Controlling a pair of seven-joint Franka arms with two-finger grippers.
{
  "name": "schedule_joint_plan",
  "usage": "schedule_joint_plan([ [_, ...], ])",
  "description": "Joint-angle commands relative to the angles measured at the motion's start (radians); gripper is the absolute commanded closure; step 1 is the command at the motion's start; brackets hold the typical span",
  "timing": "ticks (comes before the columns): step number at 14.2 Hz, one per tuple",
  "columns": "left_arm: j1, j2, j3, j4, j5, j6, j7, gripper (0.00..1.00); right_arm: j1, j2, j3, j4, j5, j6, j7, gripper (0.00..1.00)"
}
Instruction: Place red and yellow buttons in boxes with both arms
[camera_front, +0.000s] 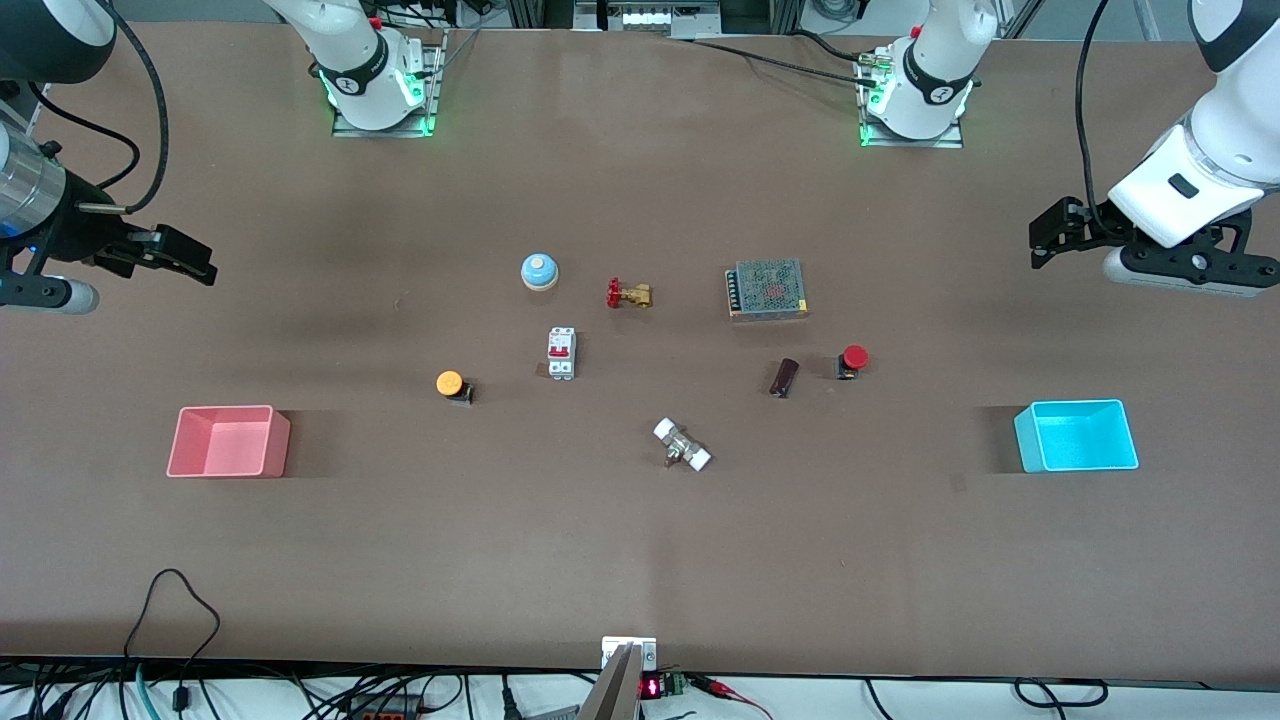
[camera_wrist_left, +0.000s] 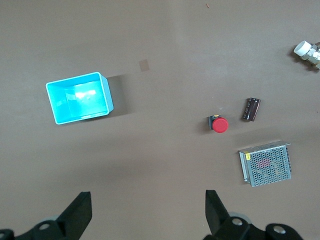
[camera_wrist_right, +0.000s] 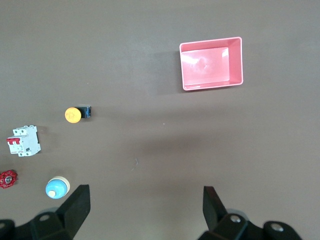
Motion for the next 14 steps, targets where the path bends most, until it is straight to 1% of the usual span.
schedule_joint_plan([
  [1, 0.006, 0.009, -0.004, 0.028, -0.003, -0.022, 0.009, 0.00, 0.005, 0.010, 0.001, 0.021, -0.010, -0.020, -0.005, 0.00],
  [7, 0.004, 0.011, -0.004, 0.029, -0.003, -0.022, 0.009, 0.00, 0.005, 0.005, 0.004, 0.004, -0.008, -0.014, -0.006, 0.00],
  [11, 0.006, 0.012, -0.004, 0.029, -0.003, -0.019, 0.009, 0.00, 0.010, 0.008, 0.010, -0.048, -0.007, -0.002, -0.006, 0.00],
  [13, 0.004, 0.014, -0.004, 0.029, -0.005, -0.019, 0.009, 0.00, 0.007, 0.010, 0.065, -0.108, -0.005, 0.033, 0.012, 0.00],
  [14, 0.000, 0.014, -0.004, 0.029, -0.005, -0.019, 0.009, 0.00, 0.007, 0.010, 0.079, -0.152, 0.000, 0.091, 0.012, 0.00],
])
